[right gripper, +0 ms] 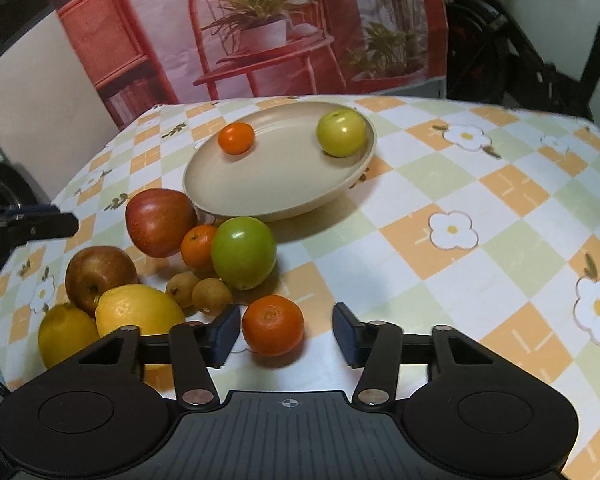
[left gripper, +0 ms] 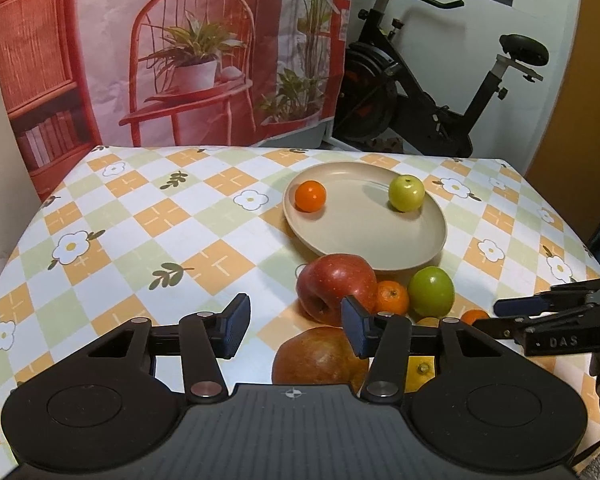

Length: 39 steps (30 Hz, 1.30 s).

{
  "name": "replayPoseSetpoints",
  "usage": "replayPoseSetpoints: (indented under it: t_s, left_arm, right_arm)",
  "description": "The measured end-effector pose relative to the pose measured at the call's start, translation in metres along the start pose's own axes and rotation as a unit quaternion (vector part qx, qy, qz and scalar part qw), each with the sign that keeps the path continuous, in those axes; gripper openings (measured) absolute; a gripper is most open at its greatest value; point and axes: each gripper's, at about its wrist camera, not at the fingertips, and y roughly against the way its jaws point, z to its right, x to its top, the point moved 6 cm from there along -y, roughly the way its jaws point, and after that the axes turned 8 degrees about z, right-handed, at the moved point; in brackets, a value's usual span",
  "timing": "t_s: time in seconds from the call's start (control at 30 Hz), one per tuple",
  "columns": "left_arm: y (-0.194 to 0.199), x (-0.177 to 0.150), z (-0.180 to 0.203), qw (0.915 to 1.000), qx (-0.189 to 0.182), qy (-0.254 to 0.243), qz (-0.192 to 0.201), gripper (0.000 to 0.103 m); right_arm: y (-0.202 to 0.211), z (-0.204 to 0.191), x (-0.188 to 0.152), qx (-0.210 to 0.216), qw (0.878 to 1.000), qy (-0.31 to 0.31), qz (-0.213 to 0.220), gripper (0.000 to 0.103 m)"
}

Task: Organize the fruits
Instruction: 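Grasp another tangerine with the right tool while the left tool reaches toward the red apple, then close the left tool on the large red apple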

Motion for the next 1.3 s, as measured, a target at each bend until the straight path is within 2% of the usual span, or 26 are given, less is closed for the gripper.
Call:
replayPoseSetpoints:
  t_s: [0.27, 0.33, 0.5, 0.63, 0.8, 1.0, 1.1, 1.2, 1.3]
  left_arm:
    - [-0.005, -0.004, -0.001, 0.9997, -0.015, 0.013, -0.013, 0.043]
    - [-0.006, -0.004, 0.002, 0.9996, -0.023, 0.011, -0.016, 0.039]
    - [-0.011, -0.003, 0.013, 0.9976, -0.059, 0.016, -0.033, 0.036]
    - [-0.019, 0.003, 0.028, 0.9958, -0.082, -0.002, -0.039, 0.03]
    - [-0.034, 0.009, 0.052, 0.991, -0.123, -0.023, -0.048, 0.029]
    - [-0.056, 0.025, 0.067, 0.9912, -0.117, -0.054, -0.03, 0.028]
    - [-0.07, 0.025, 0.07, 0.9901, -0.11, -0.077, -0.042, 0.028]
    - [-0.076, 0.021, 0.064, 0.9904, -0.089, -0.095, -0.047, 0.027]
    - [-0.072, 0.021, 0.06, 0.9898, -0.073, -0.117, -0.035, 0.028]
  right_arm:
    - [-0.008, -0.003, -0.002, 0.023, 1.0, -0.013, -0.013, 0.039]
    - [-0.01, -0.002, -0.001, 0.025, 0.999, -0.014, -0.015, 0.034]
    - [-0.009, -0.001, -0.002, 0.03, 0.999, -0.015, -0.014, 0.032]
    - [-0.006, 0.005, -0.001, 0.018, 1.0, -0.015, -0.006, 0.032]
    - [-0.001, 0.018, -0.001, 0.0, 1.0, -0.022, 0.003, 0.032]
    - [0.001, 0.024, -0.002, -0.002, 1.0, -0.027, 0.006, 0.032]
    - [0.0, 0.024, -0.002, -0.002, 1.0, -0.028, 0.007, 0.032]
    - [0.0, 0.024, -0.002, -0.001, 1.0, -0.028, 0.007, 0.032]
    - [0.0, 0.024, -0.002, -0.001, 1.0, -0.029, 0.007, 0.032]
